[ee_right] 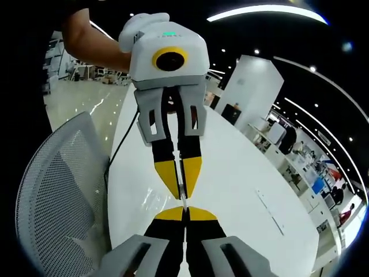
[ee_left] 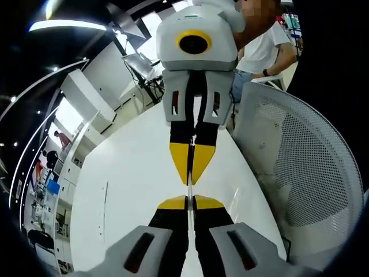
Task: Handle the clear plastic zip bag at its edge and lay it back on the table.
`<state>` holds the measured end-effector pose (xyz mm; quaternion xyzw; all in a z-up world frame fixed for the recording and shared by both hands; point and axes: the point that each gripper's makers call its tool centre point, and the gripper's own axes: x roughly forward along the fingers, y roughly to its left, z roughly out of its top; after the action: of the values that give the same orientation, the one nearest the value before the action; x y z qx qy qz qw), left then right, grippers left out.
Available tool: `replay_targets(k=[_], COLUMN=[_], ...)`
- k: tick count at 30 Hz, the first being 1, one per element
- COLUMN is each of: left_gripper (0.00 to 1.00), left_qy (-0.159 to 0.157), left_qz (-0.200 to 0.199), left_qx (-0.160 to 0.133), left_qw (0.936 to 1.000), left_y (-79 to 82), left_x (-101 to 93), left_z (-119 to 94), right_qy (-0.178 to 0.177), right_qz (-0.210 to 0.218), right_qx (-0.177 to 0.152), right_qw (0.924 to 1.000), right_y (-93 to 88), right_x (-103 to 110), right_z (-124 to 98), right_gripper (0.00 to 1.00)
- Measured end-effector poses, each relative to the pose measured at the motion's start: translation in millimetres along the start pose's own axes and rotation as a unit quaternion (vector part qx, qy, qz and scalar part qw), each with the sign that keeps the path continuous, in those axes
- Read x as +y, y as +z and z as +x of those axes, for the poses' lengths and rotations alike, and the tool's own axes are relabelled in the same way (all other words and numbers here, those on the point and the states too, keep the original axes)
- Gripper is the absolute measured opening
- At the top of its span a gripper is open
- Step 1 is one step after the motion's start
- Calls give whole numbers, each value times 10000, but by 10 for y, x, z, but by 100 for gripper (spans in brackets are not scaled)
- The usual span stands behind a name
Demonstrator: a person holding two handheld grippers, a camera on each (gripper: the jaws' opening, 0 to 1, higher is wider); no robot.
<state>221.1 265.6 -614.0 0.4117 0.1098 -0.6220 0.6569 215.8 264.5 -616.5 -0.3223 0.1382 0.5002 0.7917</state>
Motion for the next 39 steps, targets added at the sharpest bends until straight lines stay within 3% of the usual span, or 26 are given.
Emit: replay_targets(k=[39], left_gripper=[0], left_qy=[4], left_qz=[-1], left_qx=[52], left_qw=[10000], left_y=[-62], left_x=[-13], left_z=[-46], right_qy=[22], right_qz=[-44], right_qx=[-6], right_qw=[10000], right_y=[-2], right_x=[15], right_z=[-48], right_gripper=[0])
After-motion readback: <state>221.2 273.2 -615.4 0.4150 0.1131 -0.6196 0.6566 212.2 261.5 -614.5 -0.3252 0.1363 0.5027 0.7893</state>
